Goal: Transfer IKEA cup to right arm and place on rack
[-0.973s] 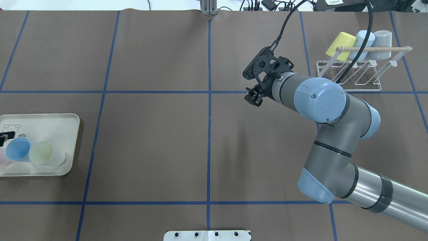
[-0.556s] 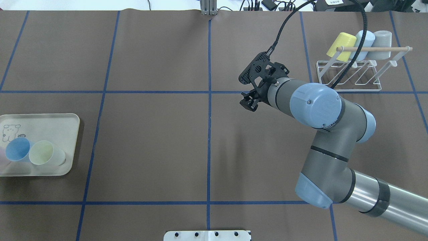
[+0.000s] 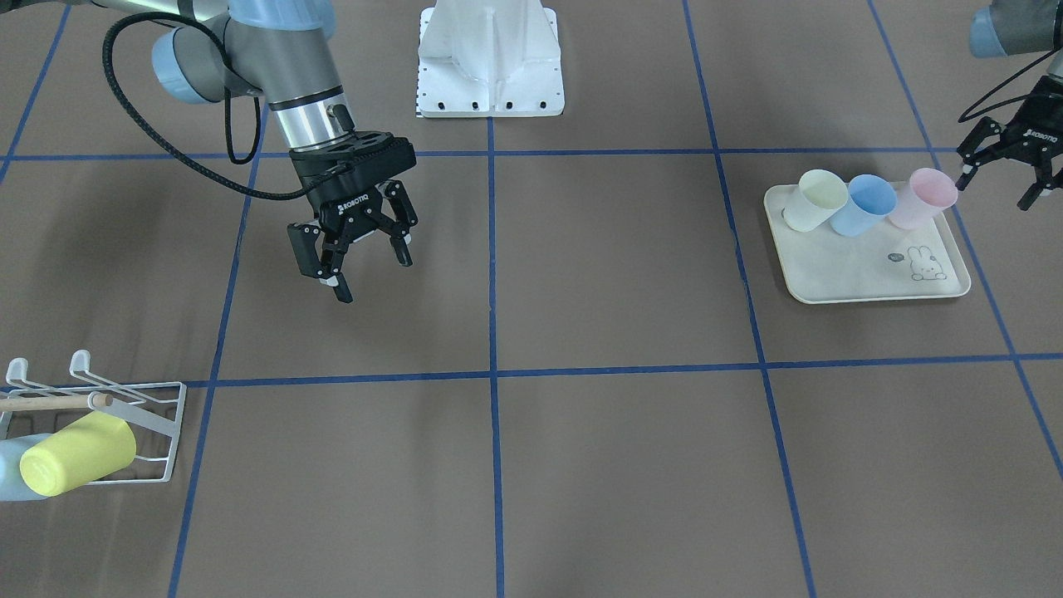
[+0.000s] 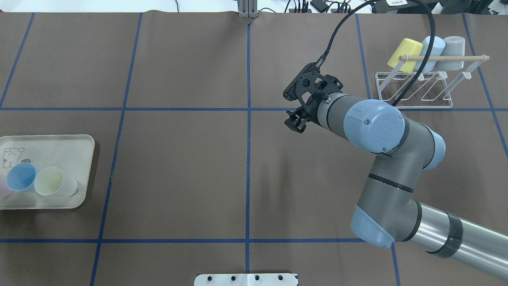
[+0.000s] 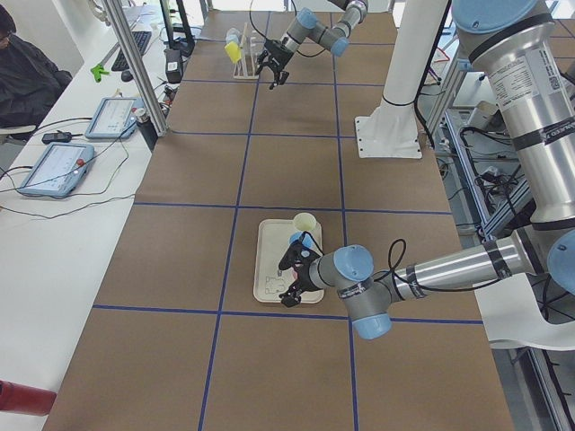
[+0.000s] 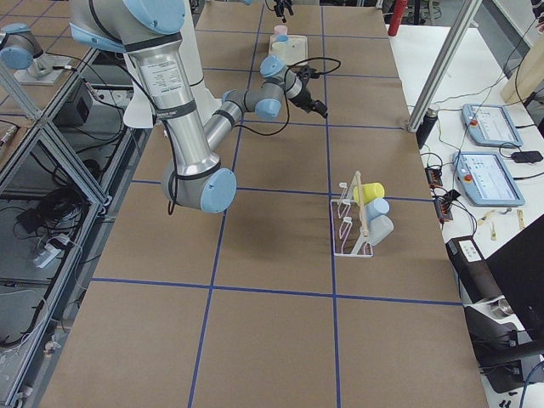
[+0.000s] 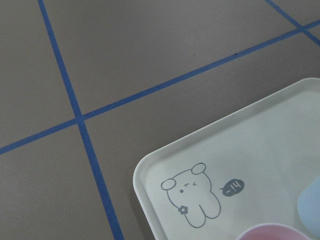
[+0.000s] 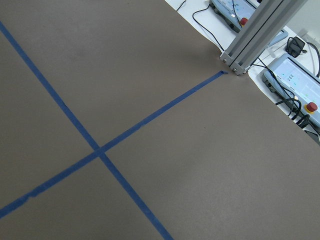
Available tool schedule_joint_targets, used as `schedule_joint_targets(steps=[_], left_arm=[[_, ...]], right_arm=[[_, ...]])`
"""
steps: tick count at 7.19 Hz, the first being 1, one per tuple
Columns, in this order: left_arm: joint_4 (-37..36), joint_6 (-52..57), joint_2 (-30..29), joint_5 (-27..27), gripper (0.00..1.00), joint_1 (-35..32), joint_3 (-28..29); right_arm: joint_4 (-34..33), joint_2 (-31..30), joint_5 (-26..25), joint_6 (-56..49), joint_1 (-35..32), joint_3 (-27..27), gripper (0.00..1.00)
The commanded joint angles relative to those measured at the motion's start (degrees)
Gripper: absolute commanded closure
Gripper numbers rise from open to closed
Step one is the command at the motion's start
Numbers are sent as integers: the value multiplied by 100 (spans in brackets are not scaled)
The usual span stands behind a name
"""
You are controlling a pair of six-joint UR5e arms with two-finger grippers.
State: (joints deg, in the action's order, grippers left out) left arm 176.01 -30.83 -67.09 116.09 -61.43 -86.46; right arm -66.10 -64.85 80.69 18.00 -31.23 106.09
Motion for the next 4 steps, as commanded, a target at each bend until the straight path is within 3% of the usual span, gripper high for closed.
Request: schedule_joint_targets(steps=[1, 2, 3, 4], left_arm=[[4, -90, -32, 45, 0, 297, 50], [4, -55, -24, 45, 0, 377, 129], [12, -46, -24, 45, 9, 377, 138], [12, -63, -24, 45, 37, 377, 138]], right_arm=[[0, -19, -9, -7, -6, -9, 0], [0, -19, -9, -7, -6, -18, 0], [0, -28, -9, -7, -6, -27, 0], [0, -28, -18, -7, 3, -27, 0]])
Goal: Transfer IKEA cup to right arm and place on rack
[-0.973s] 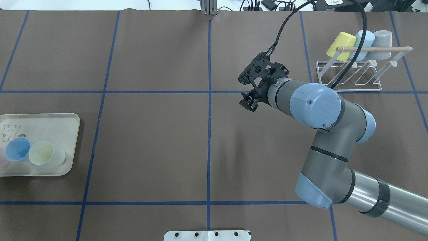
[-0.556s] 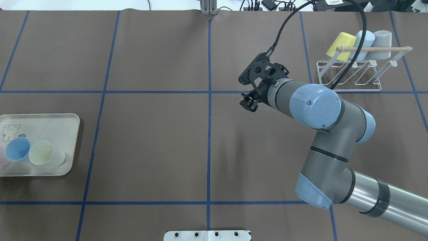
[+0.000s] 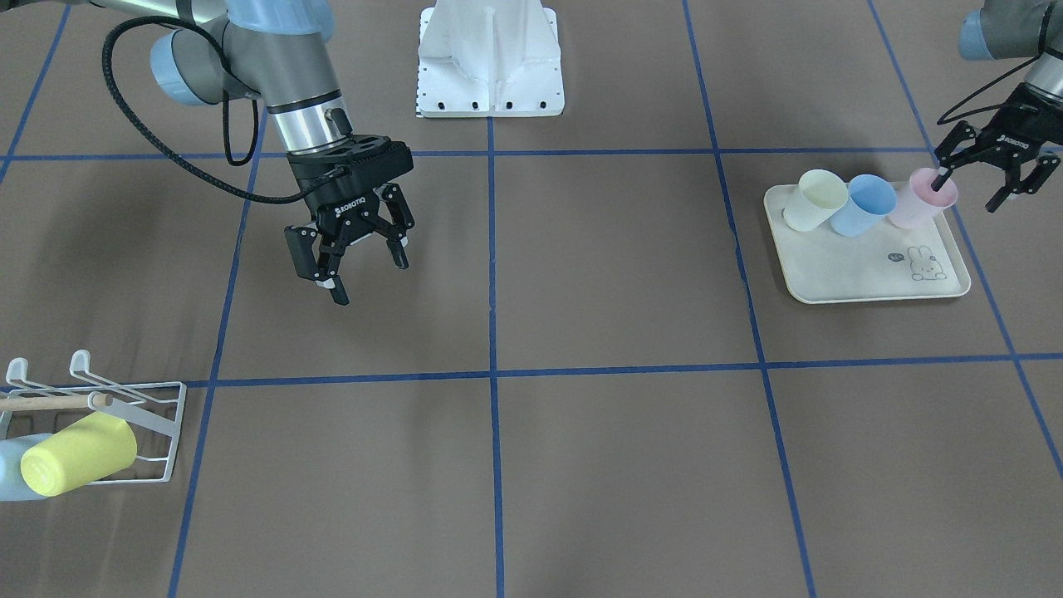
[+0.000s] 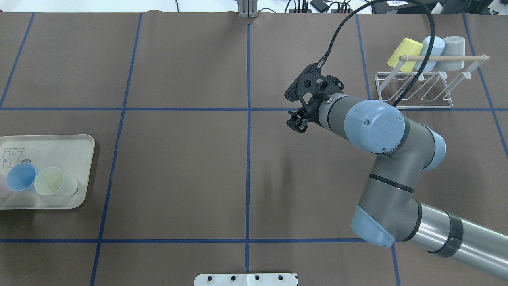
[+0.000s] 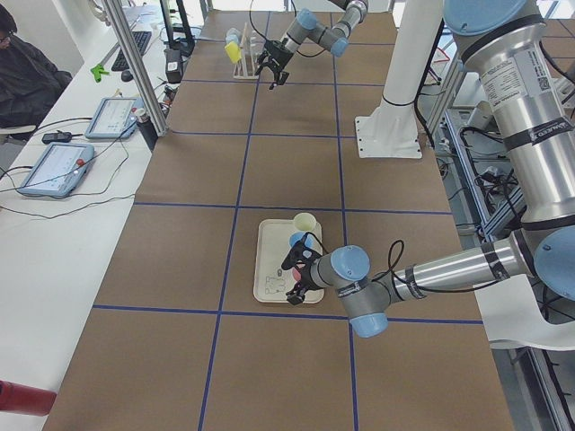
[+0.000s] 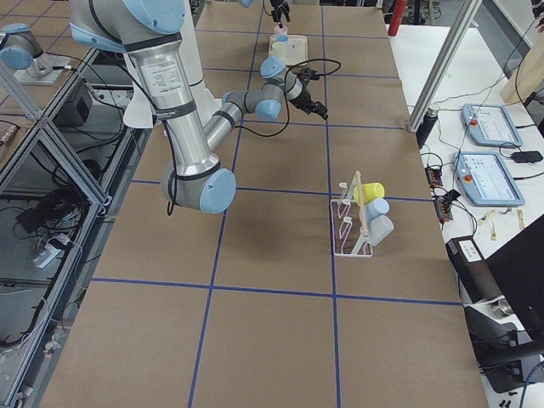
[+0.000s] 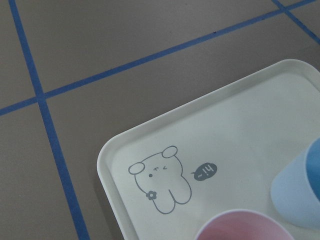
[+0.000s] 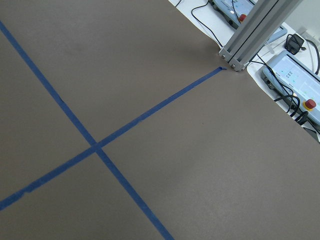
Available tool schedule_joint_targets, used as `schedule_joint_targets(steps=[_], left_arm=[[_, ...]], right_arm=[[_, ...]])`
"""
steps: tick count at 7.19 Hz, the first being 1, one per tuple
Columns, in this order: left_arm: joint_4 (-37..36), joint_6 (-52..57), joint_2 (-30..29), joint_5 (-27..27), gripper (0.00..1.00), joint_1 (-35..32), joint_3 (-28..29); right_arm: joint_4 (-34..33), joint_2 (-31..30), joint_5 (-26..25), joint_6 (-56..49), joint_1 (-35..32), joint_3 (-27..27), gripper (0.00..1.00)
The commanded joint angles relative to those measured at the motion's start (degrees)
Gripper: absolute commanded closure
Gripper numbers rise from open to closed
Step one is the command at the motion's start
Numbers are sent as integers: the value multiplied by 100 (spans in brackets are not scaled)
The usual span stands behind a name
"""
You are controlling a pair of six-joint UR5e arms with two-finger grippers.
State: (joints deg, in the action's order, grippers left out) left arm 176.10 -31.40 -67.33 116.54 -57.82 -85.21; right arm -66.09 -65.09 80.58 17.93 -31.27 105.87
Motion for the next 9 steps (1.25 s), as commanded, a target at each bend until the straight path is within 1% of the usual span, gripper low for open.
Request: schedule_joint_targets(steps=[1, 2, 4, 5, 6, 7, 8, 9], left_arm=[[12, -24, -17, 9, 62, 16, 4], [12, -24, -26, 9, 82, 16, 4], [12, -33, -43, 9, 95, 16, 4], [20, -24, -43, 18, 100, 16, -4], [20, -15, -52, 62, 100, 8, -31], [3, 19, -70, 593, 100, -10, -31], [-6, 46, -61, 824, 100, -332, -66], [-76, 37, -252, 896, 100, -779, -75]], right_arm=[[0, -4, -7, 0, 7, -13, 0], [0, -4, -7, 0, 7, -13, 0], [9, -12, -24, 0, 7, -13, 0], [9, -12, -24, -9, 7, -13, 0], [9, -4, -24, 0, 7, -13, 0], [9, 5, -24, 0, 7, -13, 0], [18, 5, -33, 0, 16, -13, 0], [44, 23, -33, 9, 42, -31, 0]])
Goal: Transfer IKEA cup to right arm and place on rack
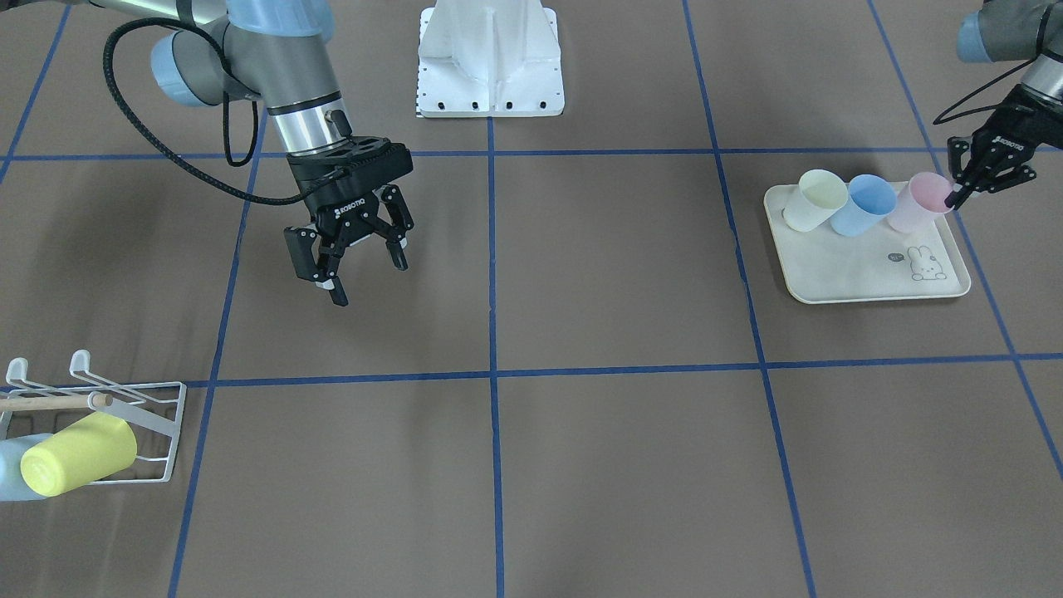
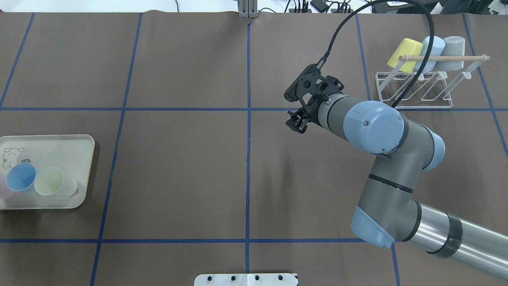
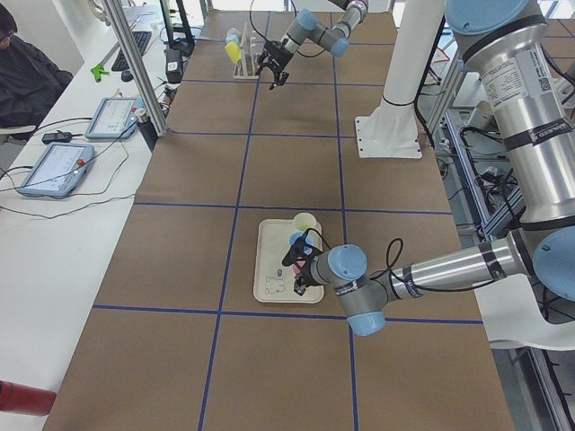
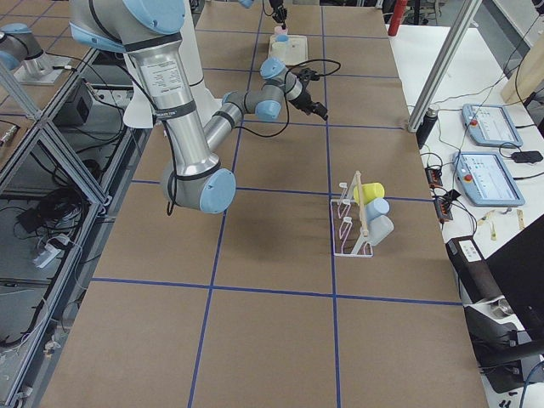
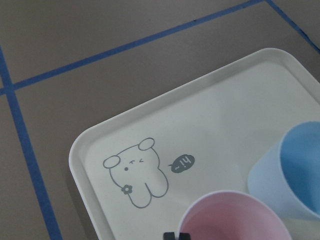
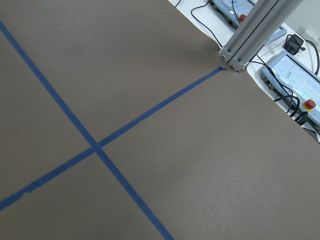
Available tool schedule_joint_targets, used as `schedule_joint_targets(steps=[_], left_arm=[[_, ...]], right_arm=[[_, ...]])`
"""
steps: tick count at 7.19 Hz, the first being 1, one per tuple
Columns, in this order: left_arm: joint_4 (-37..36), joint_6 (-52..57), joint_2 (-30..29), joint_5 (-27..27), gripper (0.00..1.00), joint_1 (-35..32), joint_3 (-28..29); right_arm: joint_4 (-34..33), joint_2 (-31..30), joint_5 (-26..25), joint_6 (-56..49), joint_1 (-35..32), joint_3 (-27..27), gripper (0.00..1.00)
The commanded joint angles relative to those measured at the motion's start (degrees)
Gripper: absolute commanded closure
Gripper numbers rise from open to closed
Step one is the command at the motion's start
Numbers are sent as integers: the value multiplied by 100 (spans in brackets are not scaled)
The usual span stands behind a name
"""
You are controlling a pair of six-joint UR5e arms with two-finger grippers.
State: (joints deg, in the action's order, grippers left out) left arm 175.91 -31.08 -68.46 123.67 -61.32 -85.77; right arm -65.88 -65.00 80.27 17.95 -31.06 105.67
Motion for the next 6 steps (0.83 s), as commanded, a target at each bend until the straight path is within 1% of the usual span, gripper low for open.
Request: schedule_joint_targets(steps=[1, 2, 3, 4, 5, 6], left_arm=[[-274, -3, -307, 566, 100, -729, -53], [-546, -12, -595, 1179, 100, -1263, -88], [-941, -55, -807, 1699, 100, -1694, -306], [-1501, -169, -853, 1947, 100, -1768, -813], [-1768, -953, -914, 1950, 100, -1769, -1349], [-1745, -2327, -1054, 1967, 100, -1751, -1816]], right_arm=[[144, 5, -3, 68, 73, -20, 0], [241, 5, -3, 68, 91, -20, 0], [268, 5, -3, 68, 135, -20, 0], [268, 14, -3, 77, 161, -20, 0], [268, 22, -3, 77, 205, -20, 0], [347, 31, -3, 77, 240, -20, 0]])
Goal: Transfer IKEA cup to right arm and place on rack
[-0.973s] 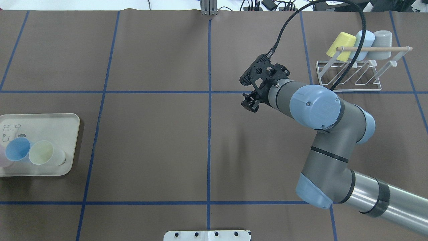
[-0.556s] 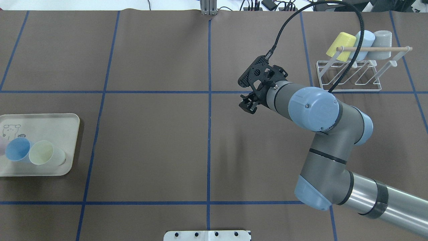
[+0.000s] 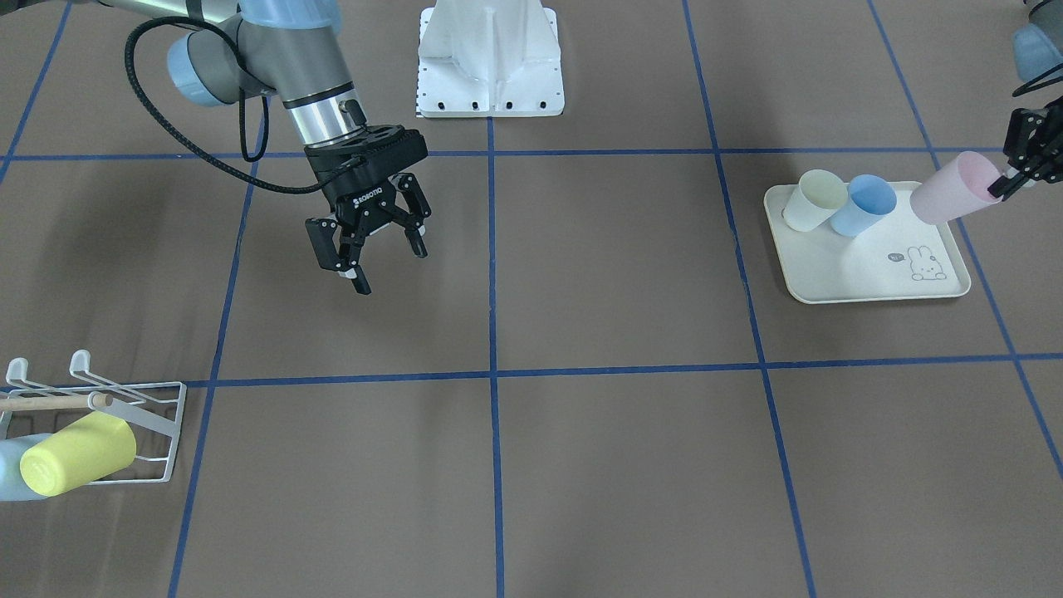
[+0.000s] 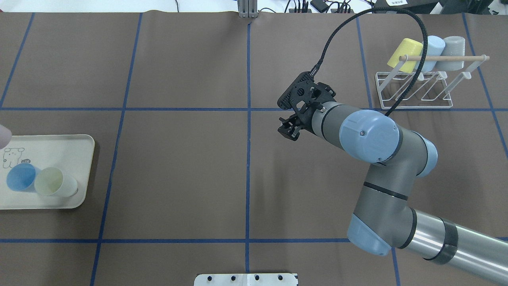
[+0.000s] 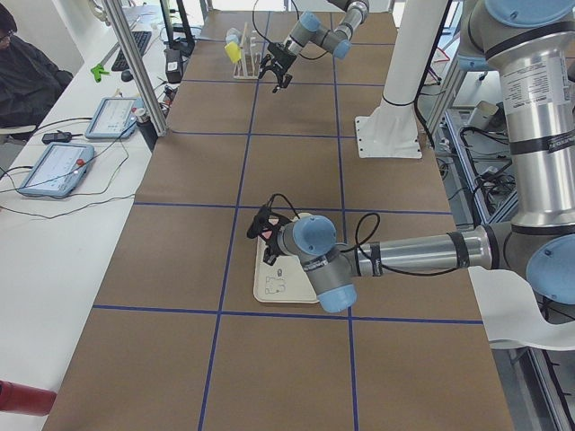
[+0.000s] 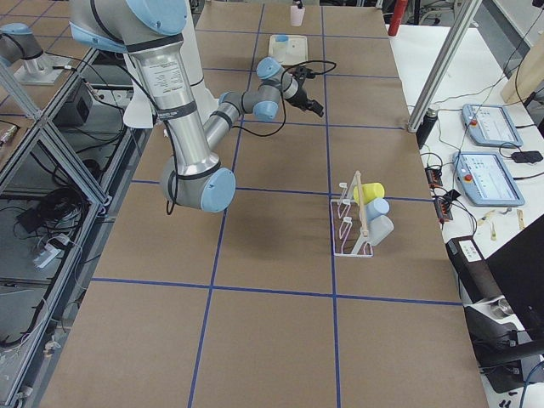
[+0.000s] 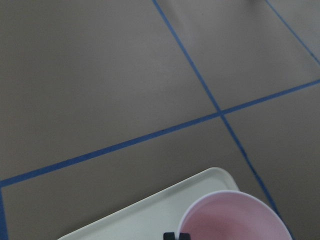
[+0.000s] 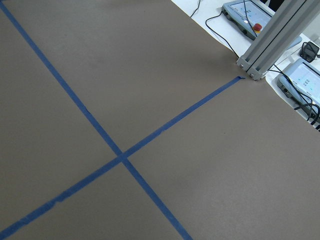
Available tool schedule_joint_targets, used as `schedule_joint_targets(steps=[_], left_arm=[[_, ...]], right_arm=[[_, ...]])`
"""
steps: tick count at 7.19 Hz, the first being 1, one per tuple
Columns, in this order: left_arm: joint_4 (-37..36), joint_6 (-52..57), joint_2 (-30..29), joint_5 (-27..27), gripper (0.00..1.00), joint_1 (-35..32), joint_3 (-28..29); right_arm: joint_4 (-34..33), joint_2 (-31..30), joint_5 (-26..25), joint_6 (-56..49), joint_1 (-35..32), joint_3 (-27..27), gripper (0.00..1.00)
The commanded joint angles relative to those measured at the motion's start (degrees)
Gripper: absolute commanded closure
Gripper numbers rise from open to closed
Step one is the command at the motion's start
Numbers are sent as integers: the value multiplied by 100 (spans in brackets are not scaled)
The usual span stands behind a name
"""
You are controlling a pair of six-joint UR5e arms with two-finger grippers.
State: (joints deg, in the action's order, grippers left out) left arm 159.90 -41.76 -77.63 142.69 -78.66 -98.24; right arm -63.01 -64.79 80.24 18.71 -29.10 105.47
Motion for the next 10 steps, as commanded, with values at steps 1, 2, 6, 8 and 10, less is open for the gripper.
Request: schedule_joint_targets(steps=[1, 2, 6, 8, 10], left_arm=[[-126, -2343, -261, 75, 100, 35, -878], [-134, -3407, -471, 84, 100, 131, -1116], [-169, -7087, -1955, -1893, 100, 2181, -1180], [-684, -7556, -2675, -2883, 100, 3231, -1110], [-864, -7435, -2977, -3045, 100, 3567, -1004]], right_arm=[[374, 10, -17, 1, 88, -44, 0], [647, 10, -17, 1, 106, -175, 0], [939, 63, -18, 1, 176, -211, 0], [984, 63, 0, -68, 238, -211, 0], [1254, 63, 53, -191, 447, -211, 1]])
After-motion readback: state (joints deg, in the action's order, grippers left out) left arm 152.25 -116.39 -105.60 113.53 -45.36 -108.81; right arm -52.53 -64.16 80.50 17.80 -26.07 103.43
